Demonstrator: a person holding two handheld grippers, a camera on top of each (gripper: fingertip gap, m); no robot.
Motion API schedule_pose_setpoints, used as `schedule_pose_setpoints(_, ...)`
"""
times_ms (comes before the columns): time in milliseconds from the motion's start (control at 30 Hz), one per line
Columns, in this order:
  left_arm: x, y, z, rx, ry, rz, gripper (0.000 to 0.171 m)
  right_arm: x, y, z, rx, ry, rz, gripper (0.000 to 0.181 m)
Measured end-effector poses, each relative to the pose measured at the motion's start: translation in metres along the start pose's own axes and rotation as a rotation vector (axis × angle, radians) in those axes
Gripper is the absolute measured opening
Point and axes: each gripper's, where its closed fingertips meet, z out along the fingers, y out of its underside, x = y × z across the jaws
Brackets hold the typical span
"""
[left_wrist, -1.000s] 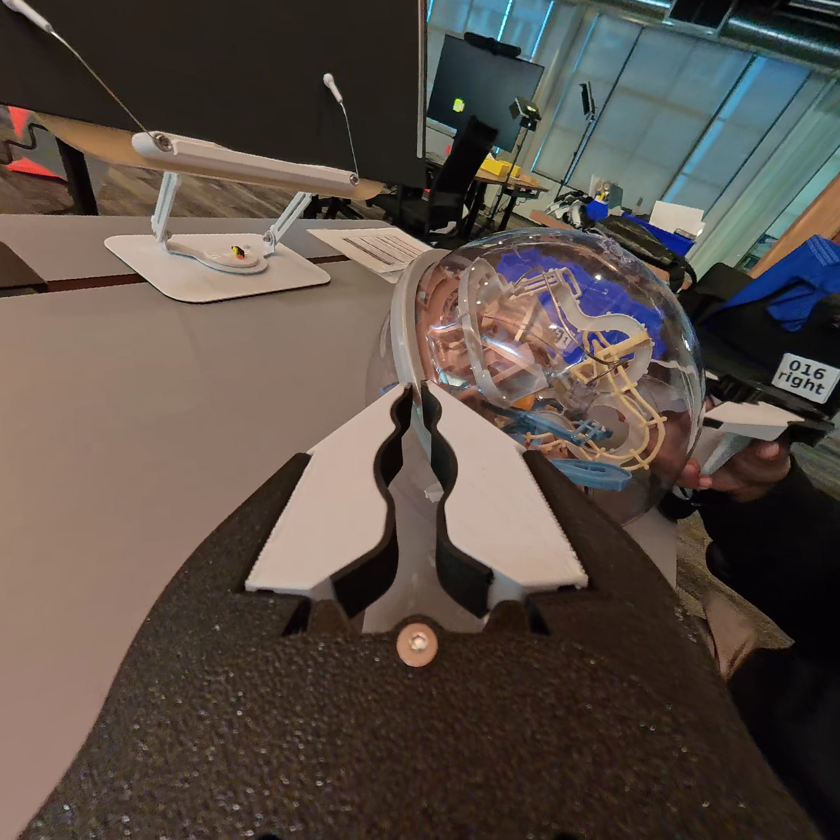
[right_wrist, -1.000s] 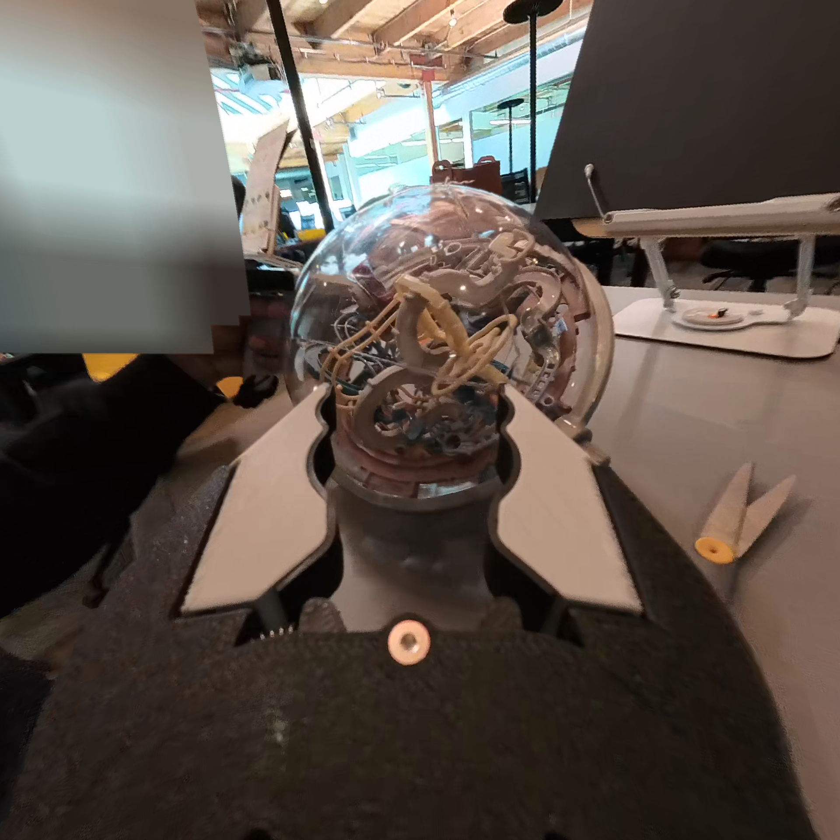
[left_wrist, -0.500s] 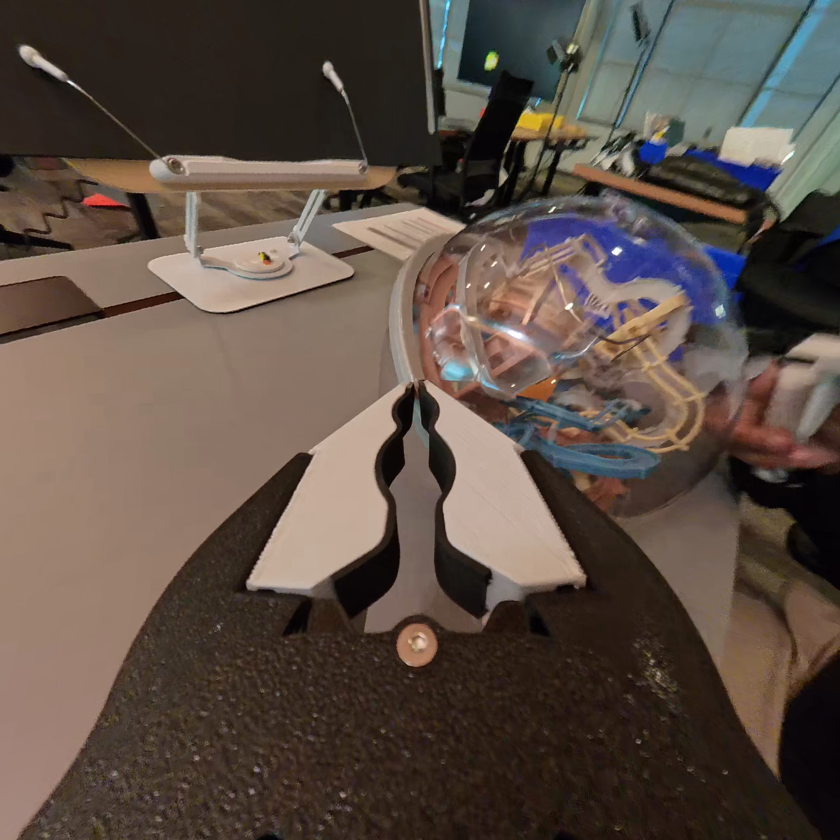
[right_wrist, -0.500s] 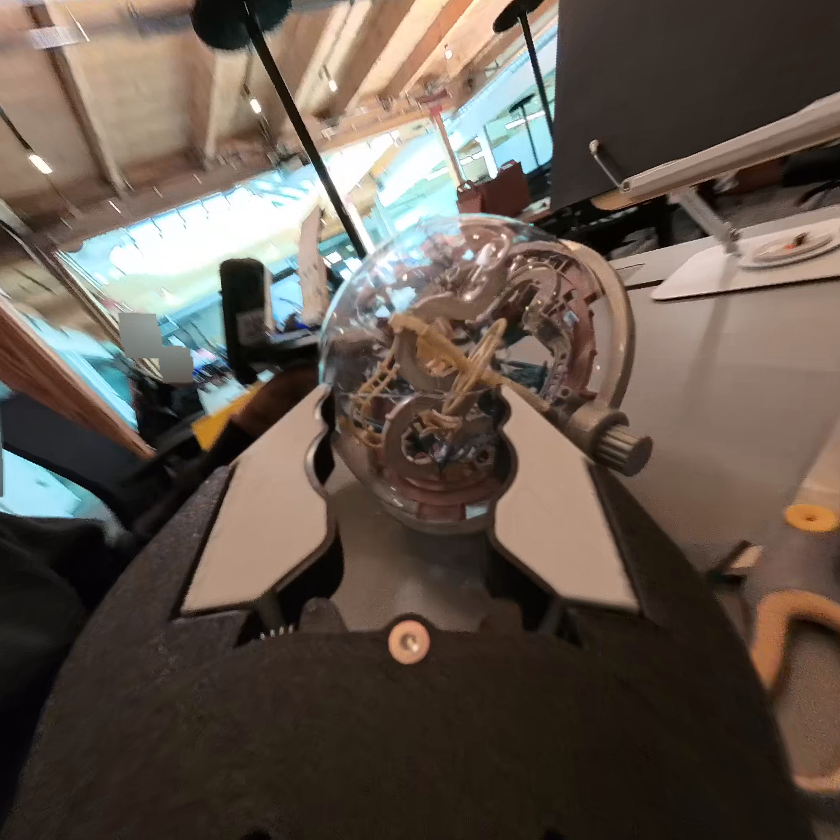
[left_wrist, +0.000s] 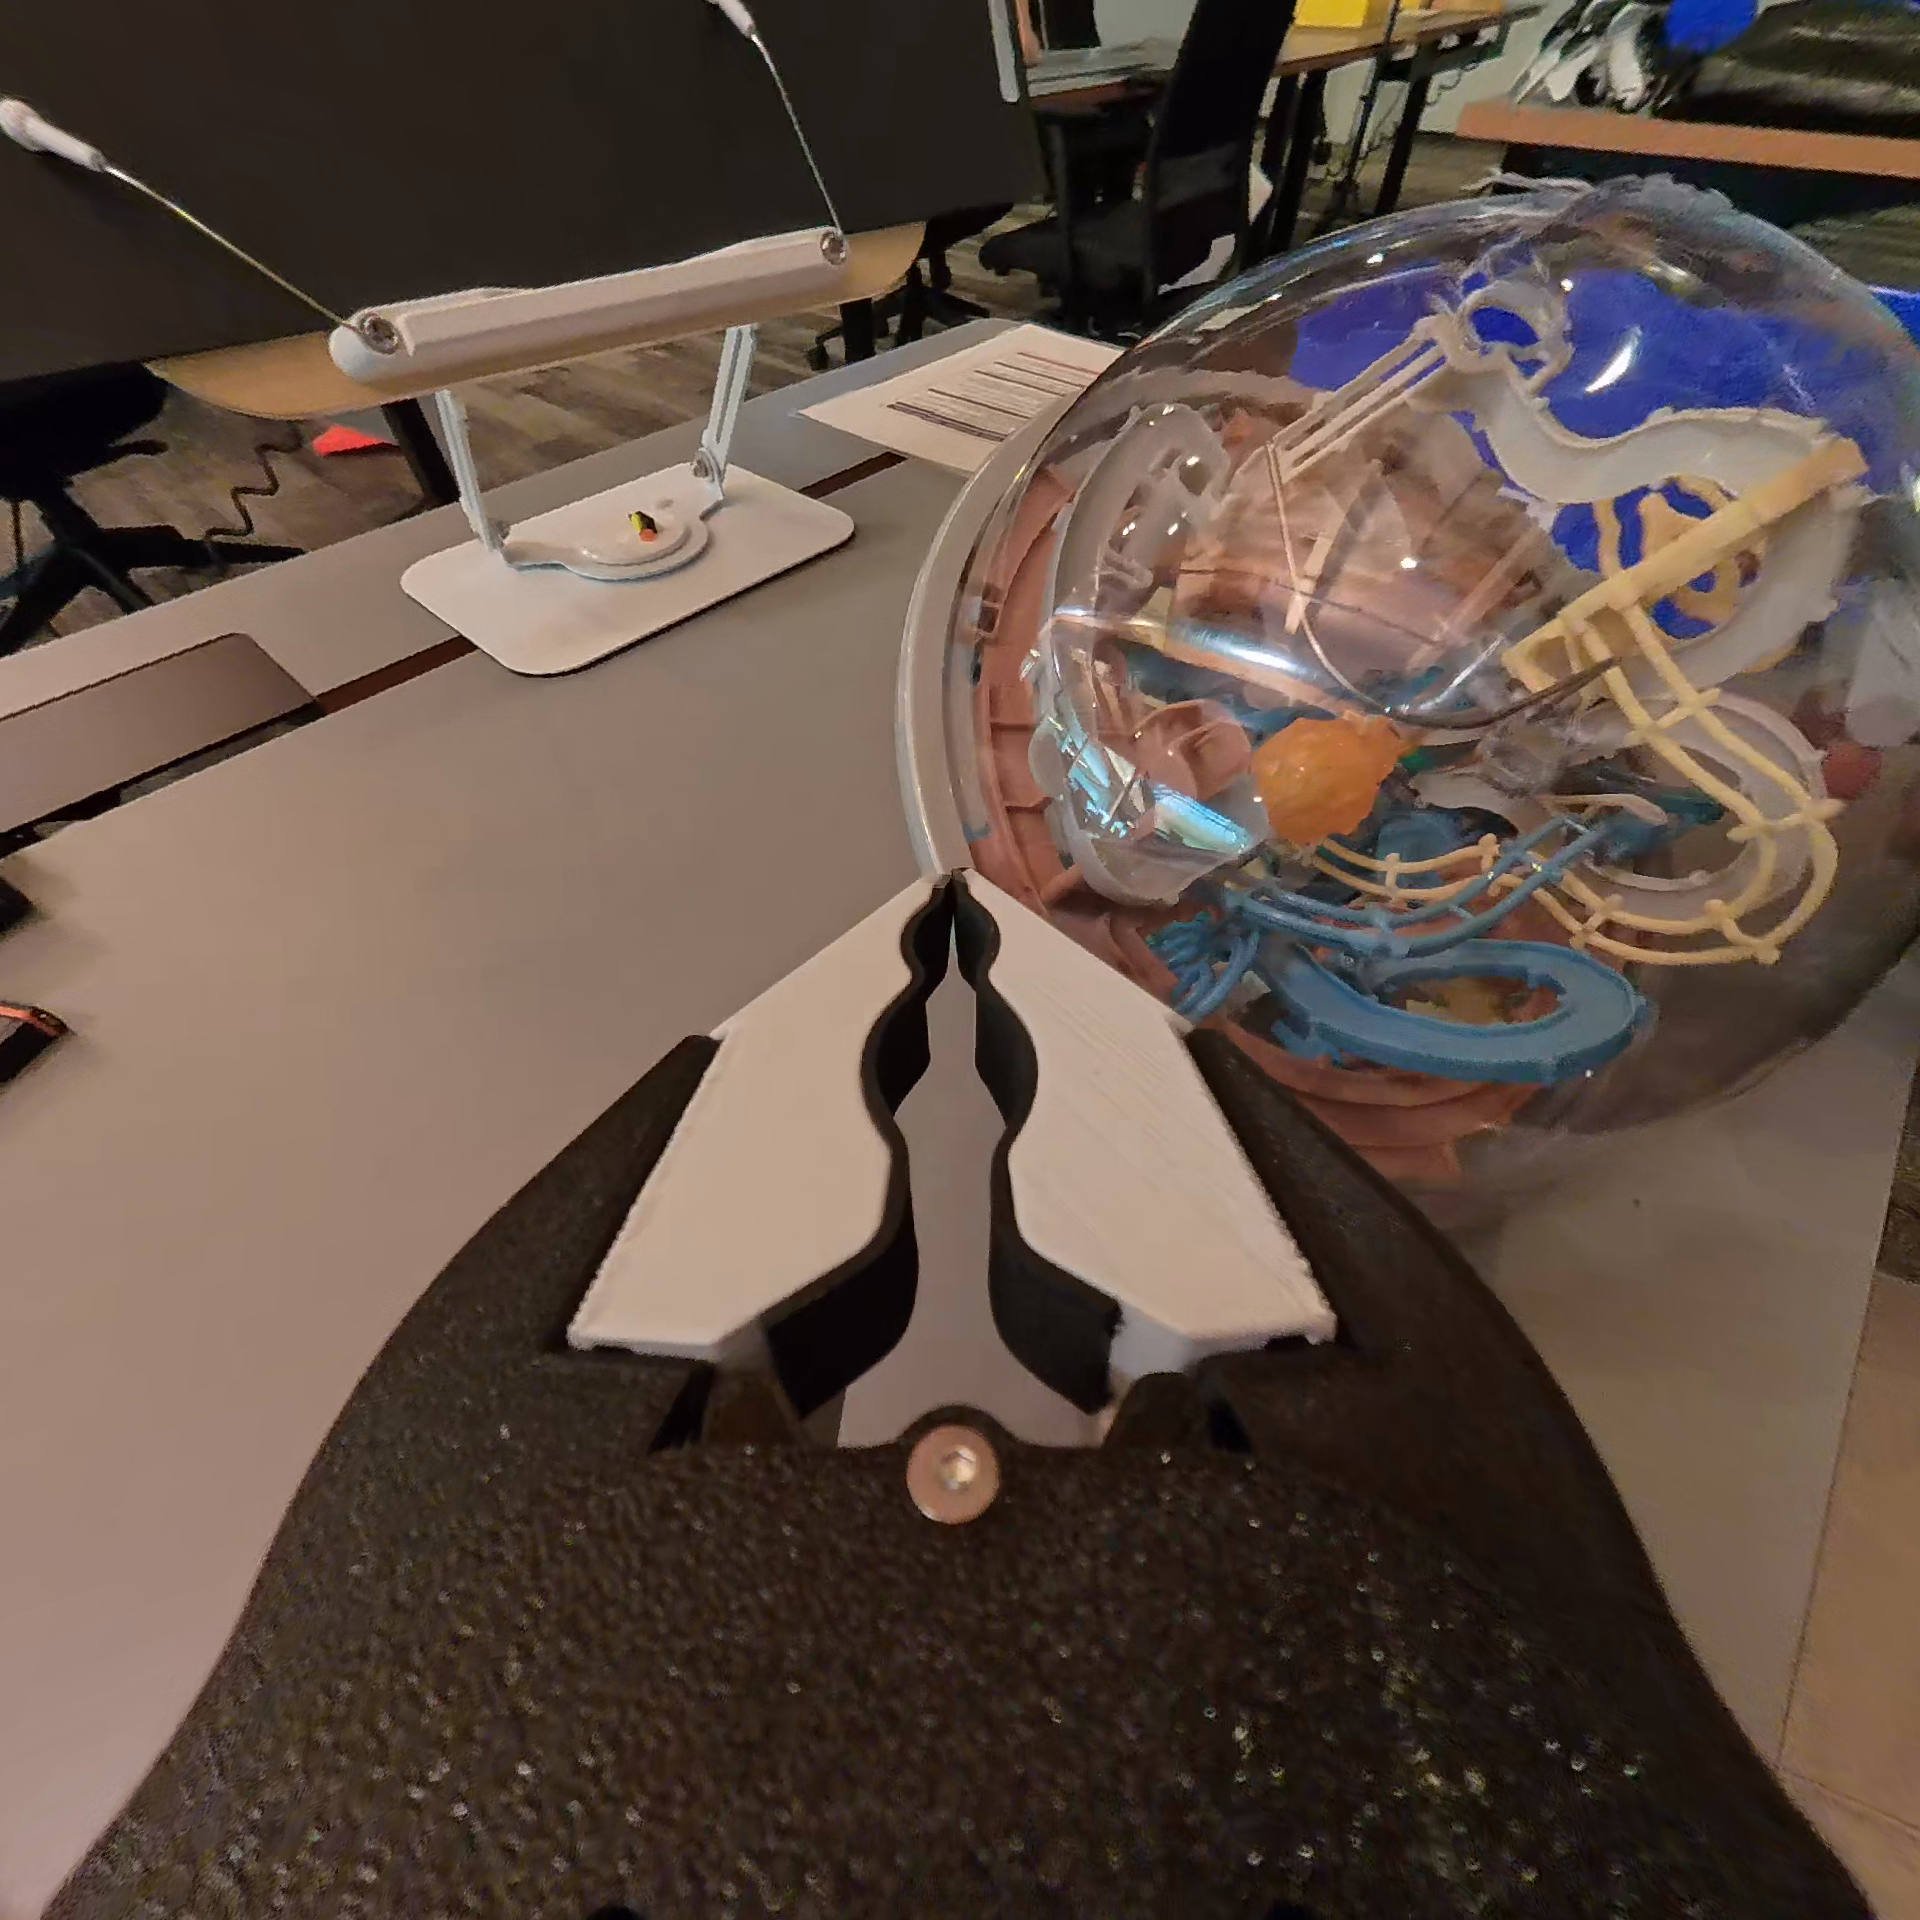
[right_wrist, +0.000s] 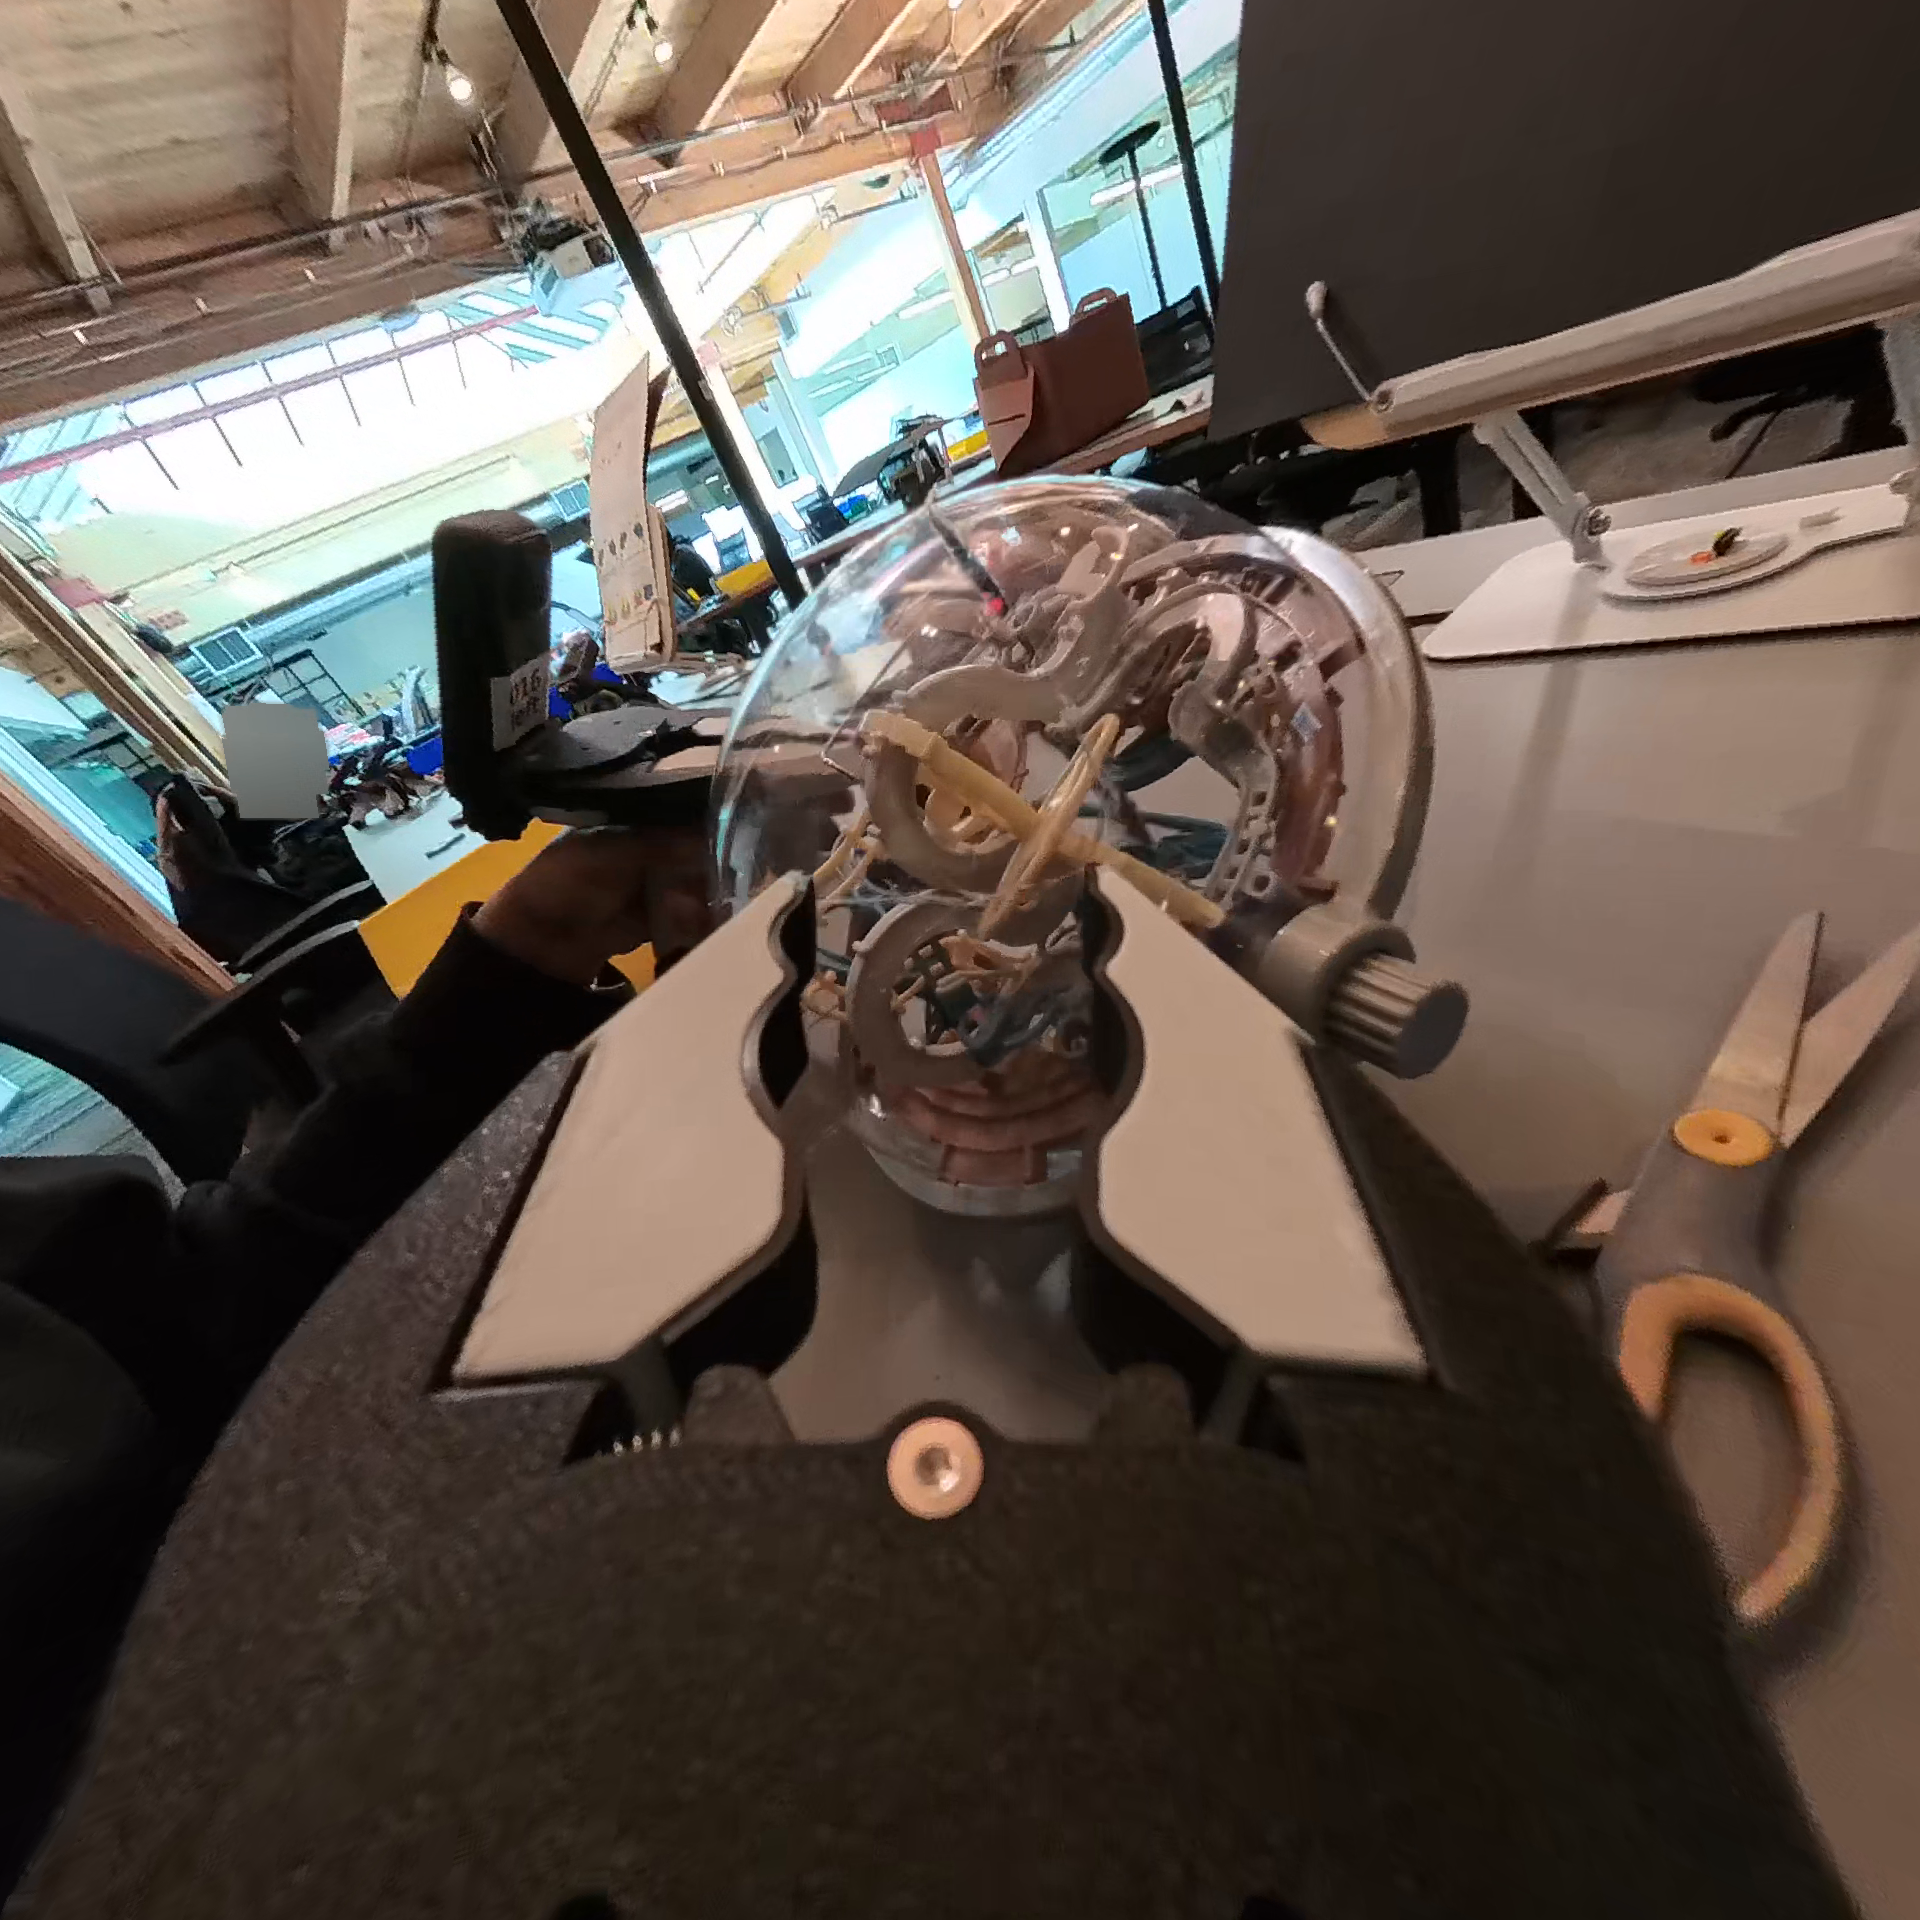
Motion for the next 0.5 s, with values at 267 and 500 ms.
schedule_pose_setpoints(267,-0.006,0.003,0.003,-0.008,-0.040,-0.012,0.000,-0.013,0.009,0.002,-0.076,-0.008,-0.015,0.031)
schedule_pose_setpoints(500,-0.004,0.000,0.000,-0.012,-0.052,0.033,0.000,-0.012,0.006,0.004,-0.077,0.066,-0.147,0.064)
